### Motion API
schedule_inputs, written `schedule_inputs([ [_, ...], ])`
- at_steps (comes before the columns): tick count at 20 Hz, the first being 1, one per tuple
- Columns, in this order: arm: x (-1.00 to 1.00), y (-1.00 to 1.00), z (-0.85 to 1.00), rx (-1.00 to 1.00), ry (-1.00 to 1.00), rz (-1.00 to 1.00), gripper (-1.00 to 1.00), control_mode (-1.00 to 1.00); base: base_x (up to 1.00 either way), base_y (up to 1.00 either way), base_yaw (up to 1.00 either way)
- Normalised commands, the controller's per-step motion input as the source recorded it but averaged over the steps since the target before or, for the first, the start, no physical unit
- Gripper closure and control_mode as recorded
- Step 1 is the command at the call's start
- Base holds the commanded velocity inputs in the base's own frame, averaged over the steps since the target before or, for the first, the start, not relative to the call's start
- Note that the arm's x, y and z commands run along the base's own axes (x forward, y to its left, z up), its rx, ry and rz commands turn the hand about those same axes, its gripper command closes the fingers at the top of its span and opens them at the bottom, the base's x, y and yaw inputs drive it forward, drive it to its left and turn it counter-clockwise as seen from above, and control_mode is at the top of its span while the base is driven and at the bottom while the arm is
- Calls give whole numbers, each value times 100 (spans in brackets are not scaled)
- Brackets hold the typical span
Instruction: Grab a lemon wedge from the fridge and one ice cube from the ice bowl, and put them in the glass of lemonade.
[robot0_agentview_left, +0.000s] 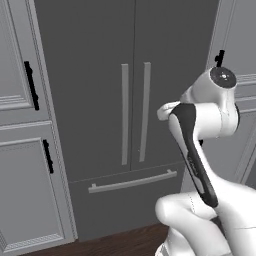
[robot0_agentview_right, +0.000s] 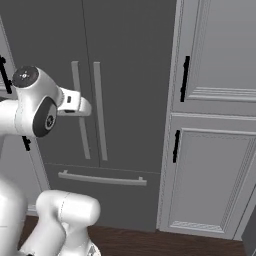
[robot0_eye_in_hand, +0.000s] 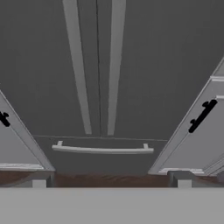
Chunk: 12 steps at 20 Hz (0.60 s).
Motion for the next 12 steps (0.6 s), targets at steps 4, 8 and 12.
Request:
schedule_inputs([
  [4, 98, 0, 11, -10, 1, -2, -100, -100, 0, 0, 0],
  [8, 91, -2, -61, 18, -4, 0, -100, -100, 0, 0, 0],
  [12, 91, 0, -35, 8, 0, 0, -100, -100, 0, 0, 0],
])
